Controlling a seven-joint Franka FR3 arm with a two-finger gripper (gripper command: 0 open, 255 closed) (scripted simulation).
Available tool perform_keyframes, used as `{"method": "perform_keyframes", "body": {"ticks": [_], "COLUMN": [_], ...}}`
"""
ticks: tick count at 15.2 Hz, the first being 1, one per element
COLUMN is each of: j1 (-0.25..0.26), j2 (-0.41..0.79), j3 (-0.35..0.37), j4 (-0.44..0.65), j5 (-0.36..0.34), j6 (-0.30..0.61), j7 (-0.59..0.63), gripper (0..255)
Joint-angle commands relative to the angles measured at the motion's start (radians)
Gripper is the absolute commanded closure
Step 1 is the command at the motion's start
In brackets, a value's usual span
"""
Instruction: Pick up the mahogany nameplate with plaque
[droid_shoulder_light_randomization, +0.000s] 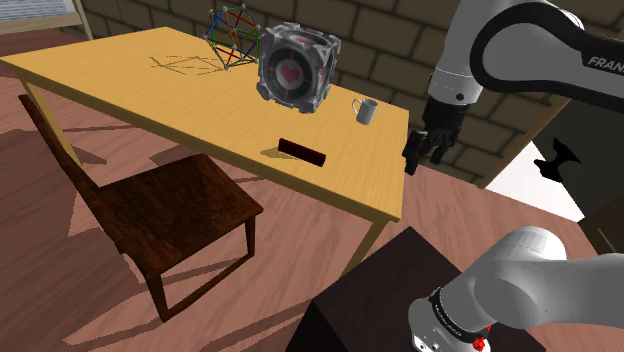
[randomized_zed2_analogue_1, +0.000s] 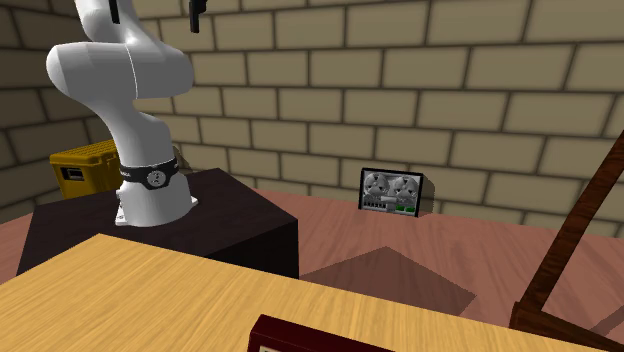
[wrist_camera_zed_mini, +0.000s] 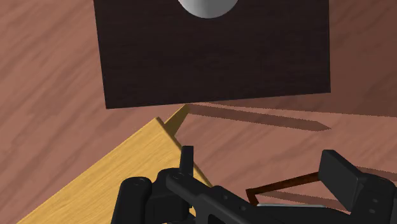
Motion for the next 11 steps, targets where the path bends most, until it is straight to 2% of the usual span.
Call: {"method": "perform_keyframes", "body": {"ticks": [1,11], "j1": [0.0,0.021], "j2": [0.0,0.292], "j3": [0.0,-0.088], "j4": [0.0,0.01], "j5": [0.0,-0.075], "j6": [0.0,0.348], "j7": [0.0,-0.231], "gripper": [0,0]}}
